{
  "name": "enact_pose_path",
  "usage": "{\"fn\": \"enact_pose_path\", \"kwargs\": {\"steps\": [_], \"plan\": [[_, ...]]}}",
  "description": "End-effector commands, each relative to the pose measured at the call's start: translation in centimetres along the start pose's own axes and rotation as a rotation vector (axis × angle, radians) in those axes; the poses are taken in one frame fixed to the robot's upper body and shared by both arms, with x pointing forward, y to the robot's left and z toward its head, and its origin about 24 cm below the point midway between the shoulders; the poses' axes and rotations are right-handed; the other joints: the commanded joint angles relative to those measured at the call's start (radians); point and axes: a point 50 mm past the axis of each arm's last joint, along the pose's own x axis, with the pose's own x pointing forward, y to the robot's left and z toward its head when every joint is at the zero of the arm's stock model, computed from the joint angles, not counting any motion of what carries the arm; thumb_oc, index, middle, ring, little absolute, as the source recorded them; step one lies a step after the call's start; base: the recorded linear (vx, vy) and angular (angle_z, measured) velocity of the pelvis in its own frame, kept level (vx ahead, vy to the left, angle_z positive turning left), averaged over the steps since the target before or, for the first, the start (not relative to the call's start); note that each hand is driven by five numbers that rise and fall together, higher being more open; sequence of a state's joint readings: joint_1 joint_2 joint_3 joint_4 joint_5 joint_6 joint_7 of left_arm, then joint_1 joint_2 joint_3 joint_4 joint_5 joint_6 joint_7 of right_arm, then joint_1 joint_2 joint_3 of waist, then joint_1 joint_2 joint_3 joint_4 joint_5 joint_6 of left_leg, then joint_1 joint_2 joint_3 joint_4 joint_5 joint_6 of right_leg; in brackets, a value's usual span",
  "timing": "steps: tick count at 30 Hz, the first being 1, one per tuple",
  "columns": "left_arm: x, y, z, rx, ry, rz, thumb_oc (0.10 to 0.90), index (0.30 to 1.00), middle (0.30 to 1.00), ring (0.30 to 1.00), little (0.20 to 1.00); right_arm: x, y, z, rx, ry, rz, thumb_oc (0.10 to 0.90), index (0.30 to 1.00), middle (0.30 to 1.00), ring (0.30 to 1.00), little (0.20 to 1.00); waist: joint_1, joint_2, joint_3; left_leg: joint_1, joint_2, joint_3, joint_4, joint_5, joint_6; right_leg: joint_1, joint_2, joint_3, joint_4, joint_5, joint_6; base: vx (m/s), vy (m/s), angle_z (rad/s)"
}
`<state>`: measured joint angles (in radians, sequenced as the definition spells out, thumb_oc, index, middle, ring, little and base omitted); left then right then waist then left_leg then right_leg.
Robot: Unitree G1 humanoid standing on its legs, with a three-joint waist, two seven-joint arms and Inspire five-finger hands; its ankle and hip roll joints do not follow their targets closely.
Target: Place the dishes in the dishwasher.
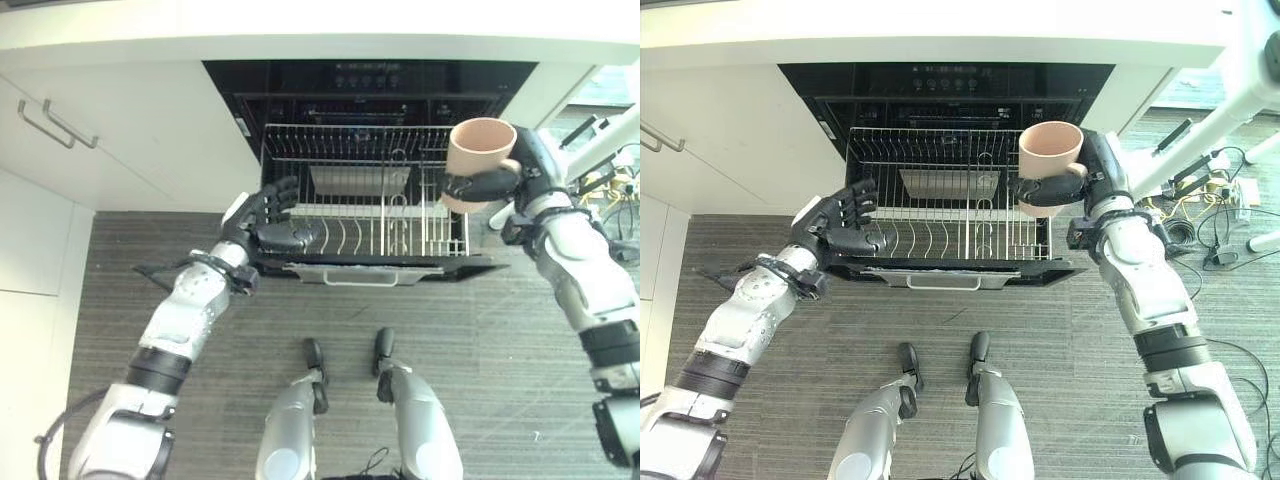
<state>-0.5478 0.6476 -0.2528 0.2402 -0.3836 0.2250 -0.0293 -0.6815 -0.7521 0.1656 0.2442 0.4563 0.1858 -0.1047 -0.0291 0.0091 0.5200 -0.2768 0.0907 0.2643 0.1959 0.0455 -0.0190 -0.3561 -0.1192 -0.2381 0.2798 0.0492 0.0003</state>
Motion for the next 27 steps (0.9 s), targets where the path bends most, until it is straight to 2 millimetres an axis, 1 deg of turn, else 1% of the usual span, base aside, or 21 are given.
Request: {"fn": "enact_pose_path", "kwargs": {"steps": [1, 3, 4, 7, 8, 9, 13, 16, 17, 18, 22, 25, 26, 27], "plan": [[0.1, 2.2, 4.0, 0.199, -0.152, 0.075, 0.8, 0.9, 0.9, 0.9, 0.9, 0.8, -0.8, 5.4, 0.038, -0.21, -0.001, 0.4, 0.3, 0.3, 0.3, 0.3, -0.004, -0.008, -0.105, -0.008, 0.056, -0.053, 0.104, -0.185, -0.059, 0.065, -0.071, 0.026, 0.02, -0.157, 0.144, 0.0, 0.0, 0.0], [0.7, 2.5, 4.0, 0.232, -0.121, 0.087, 0.8, 0.9, 0.9, 0.9, 0.9, 1.2, -0.9, 5.4, 0.033, -0.194, 0.006, 0.4, 0.3, 0.3, 0.3, 0.3, -0.005, -0.008, -0.103, -0.008, 0.057, -0.051, 0.104, -0.185, -0.06, 0.065, -0.071, 0.027, 0.02, -0.157, 0.146, 0.0, 0.0, 0.0], [1.0, 2.4, 3.9, 0.239, -0.11, 0.09, 0.8, 0.9, 0.9, 0.9, 0.9, 1.5, -0.8, 5.3, 0.03, -0.188, 0.008, 0.4, 0.3, 0.3, 0.3, 0.3, -0.005, -0.009, -0.102, -0.009, 0.058, -0.051, 0.104, -0.185, -0.061, 0.064, -0.07, 0.027, 0.02, -0.156, 0.146, 0.0, 0.0, 0.0], [1.6, 1.8, 2.4, 0.258, -0.037, 0.066, 0.8, 0.9, 0.9, 0.9, 0.9, 2.2, -0.7, 5.3, 0.013, -0.156, 0.021, 0.4, 0.3, 0.3, 0.3, 0.3, -0.005, -0.01, -0.099, -0.011, 0.06, -0.051, 0.104, -0.186, -0.06, 0.061, -0.068, 0.028, 0.02, -0.154, 0.147, 0.0, 0.0, 0.0], [1.8, 1.4, 1.1, 0.282, 0.026, 0.035, 0.8, 0.9, 0.9, 0.9, 0.9, 2.4, -0.7, 5.3, 0.008, -0.138, 0.029, 0.4, 0.3, 0.3, 0.3, 0.3, -0.007, -0.011, -0.099, -0.011, 0.061, -0.051, 0.104, -0.186, -0.061, 0.059, -0.067, 0.028, 0.02, -0.154, 0.147, 0.0, 0.0, 0.0], [1.8, 1.1, 0.3, 0.288, 0.062, 0.02, 0.8, 0.9, 0.9, 0.9, 0.9, 2.5, -0.8, 5.2, 0.004, -0.13, 0.032, 0.4, 0.3, 0.3, 0.3, 0.3, -0.007, -0.011, -0.099, -0.011, 0.062, -0.05, 0.104, -0.185, -0.061, 0.059, -0.066, 0.029, 0.02, -0.152, 0.148, 0.0, 0.0, 0.0], [1.7, 0.2, -1.9, 0.297, 0.152, -0.044, 0.8, 0.9, 0.9, 0.9, 0.9, 3.0, -1.0, 5.6, -0.017, -0.107, 0.043, 0.4, 0.3, 0.3, 0.3, 0.3, -0.007, -0.014, -0.096, -0.011, 0.065, -0.048, 0.104, -0.184, -0.061, 0.057, -0.066, 0.028, 0.02, -0.15, 0.148, 0.0, 0.0, 0.0], [1.1, -1.0, -4.0, 0.229, 0.224, -0.126, 0.8, 0.9, 0.9, 0.9, 0.9, 3.3, -1.4, 5.6, -0.015, -0.086, 0.043, 0.4, 0.3, 0.3, 0.3, 0.3, -0.001, -0.012, -0.092, -0.007, 0.066, -0.048, 0.104, -0.186, -0.061, 0.06, -0.065, 0.023, 0.02, -0.151, 0.147, 0.01, 0.002, 0.0], [0.8, -1.9, -4.9, 0.183, 0.252, -0.192, 0.8, 0.9, 0.9, 0.9, 0.9, 3.4, -1.5, 5.6, -0.009, -0.074, 0.044, 0.4, 0.3, 0.3, 0.3, 0.3, 0.003, -0.012, -0.092, -0.005, 0.067, -0.047, 0.104, -0.186, -0.061, 0.064, -0.065, 0.021, 0.02, -0.152, 0.146, 0.03, 0.003, 0.03], [0.5, -2.5, -5.3, 0.171, 0.261, -0.236, 0.8, 0.9, 0.9, 0.9, 0.9, 3.4, -1.7, 5.6, -0.011, -0.068, 0.042, 0.4, 0.3, 0.3, 0.3, 0.3, 0.005, -0.01, -0.091, -0.005, 0.067, -0.048, 0.104, -0.185, -0.061, 0.064, -0.065, 0.02, 0.02, -0.153, 0.145, 0.0, 0.0, 0.0], [-0.3, -4.0, -6.5, 0.152, 0.29, -0.332, 0.8, 0.9, 0.9, 0.9, 0.9, 3.6, -2.4, 5.6, -0.029, -0.051, 0.027, 0.4, 0.3, 0.3, 0.3, 0.3, 0.013, -0.005, -0.087, -0.008, 0.067, -0.049, 0.104, -0.184, -0.062, 0.066, -0.068, 0.014, 0.02, -0.155, 0.143, 0.0, 0.002, 0.01], [-0.8, -4.7, -6.8, 0.162, 0.301, -0.399, 0.8, 0.9, 0.9, 0.9, 0.9, 3.7, -2.9, 5.6, -0.034, -0.036, 0.006, 0.4, 0.3, 0.3, 0.3, 0.3, 0.019, 0.0, -0.084, -0.01, 0.066, -0.051, 0.104, -0.185, -0.06, 0.065, -0.069, 0.012, 0.02, -0.155, 0.142, 0.0, 0.0, 0.0], [-1.3, -5.2, -6.8, 0.179, 0.304, -0.452, 0.8, 0.9, 0.9, 0.9, 0.9, 3.8, -3.5, 5.4, -0.025, -0.017, -0.017, 0.4, 0.3, 0.3, 0.3, 0.3, 0.026, 0.004, -0.079, -0.011, 0.065, -0.052, 0.104, -0.186, -0.059, 0.066, -0.071, 0.008, 0.02, -0.155, 0.142, 0.01, -0.005, 0.03], [-1.4, -5.4, -6.7, 0.18, 0.307, -0.471, 0.8, 0.9, 0.9, 0.9, 0.9, 3.9, -3.5, 5.3, 0.026, -0.003, -0.013, 0.4, 0.3, 0.3, 0.3, 0.3, 0.028, 0.005, -0.079, -0.011, 0.065, -0.053, 0.104, -0.186, -0.059, 0.066, -0.072, 0.006, 0.02, -0.154, 0.142, 0.0, 0.0, 0.0]]}}
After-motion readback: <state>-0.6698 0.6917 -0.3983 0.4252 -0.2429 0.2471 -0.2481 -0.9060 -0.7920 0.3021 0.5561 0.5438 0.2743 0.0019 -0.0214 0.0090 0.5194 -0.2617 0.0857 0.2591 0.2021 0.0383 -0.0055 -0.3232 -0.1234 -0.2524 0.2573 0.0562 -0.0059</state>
